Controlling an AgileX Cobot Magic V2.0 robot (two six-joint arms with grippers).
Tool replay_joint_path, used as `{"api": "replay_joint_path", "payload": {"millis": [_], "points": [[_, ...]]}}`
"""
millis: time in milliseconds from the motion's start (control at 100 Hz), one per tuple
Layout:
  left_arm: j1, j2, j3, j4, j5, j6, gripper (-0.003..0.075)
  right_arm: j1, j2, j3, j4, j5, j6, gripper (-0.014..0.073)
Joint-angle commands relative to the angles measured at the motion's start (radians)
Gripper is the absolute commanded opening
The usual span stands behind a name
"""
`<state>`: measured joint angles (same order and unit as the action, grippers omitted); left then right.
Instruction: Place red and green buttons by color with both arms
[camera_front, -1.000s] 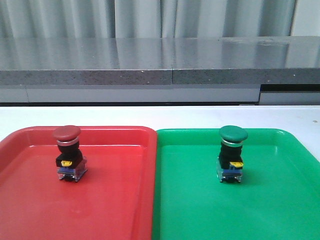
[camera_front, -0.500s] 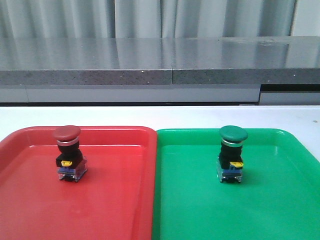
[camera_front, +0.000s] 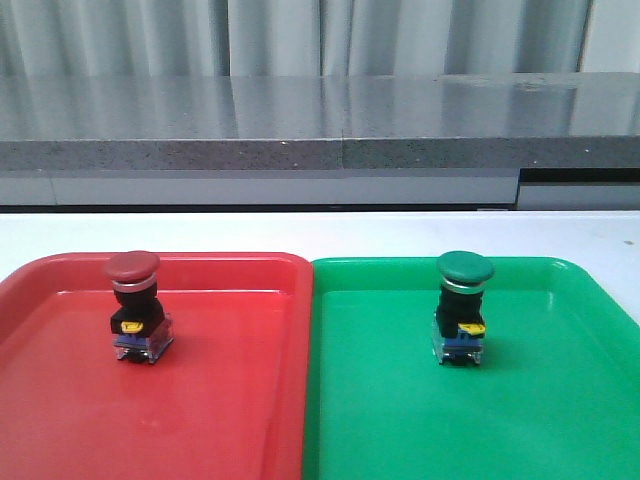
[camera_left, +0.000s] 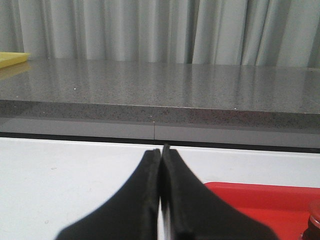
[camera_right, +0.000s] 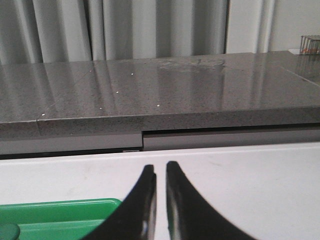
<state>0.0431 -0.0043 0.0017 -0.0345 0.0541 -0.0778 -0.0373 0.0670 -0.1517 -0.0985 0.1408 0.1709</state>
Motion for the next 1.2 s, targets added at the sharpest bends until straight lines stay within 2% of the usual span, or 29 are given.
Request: {"api": "replay_joint_path", "payload": {"millis": [0,100,330,870,1020,1190], "points": [[-0.001,-0.032,0.012,-0.002,-0.079,-0.009,-0.0020,-0.042,-0.007,0.003,0.099,-0.119,-0.077,0.0069],[-0.001,-0.032,0.012,-0.002,-0.079,-0.009,-0.0020,-0.060,-0.040,0.036,0.155,-0.141,-0.136,0.0042],[-0.001,-0.032,0.012,-0.002,-0.079,-0.009,-0.0020,-0.060,-0.100,0.162,0.157,-0.194,-0.128,0.0017],[-0.001,-0.032,0.012,-0.002,-0.079,-0.009,-0.0020,-0.060,-0.100,0.161,0.126,-0.167,-0.144,0.0016],[-0.001,-0.032,0.012,-0.002,-0.079,-0.009,-0.0020,-0.060,-0.100,0.161,0.126,-0.165,-0.183,-0.0071],[-0.001,-0.032,0.012,-0.002,-0.079,-0.009,-0.0020,-0.060,-0.100,0.161,0.125,-0.157,-0.195,-0.0057]]}}
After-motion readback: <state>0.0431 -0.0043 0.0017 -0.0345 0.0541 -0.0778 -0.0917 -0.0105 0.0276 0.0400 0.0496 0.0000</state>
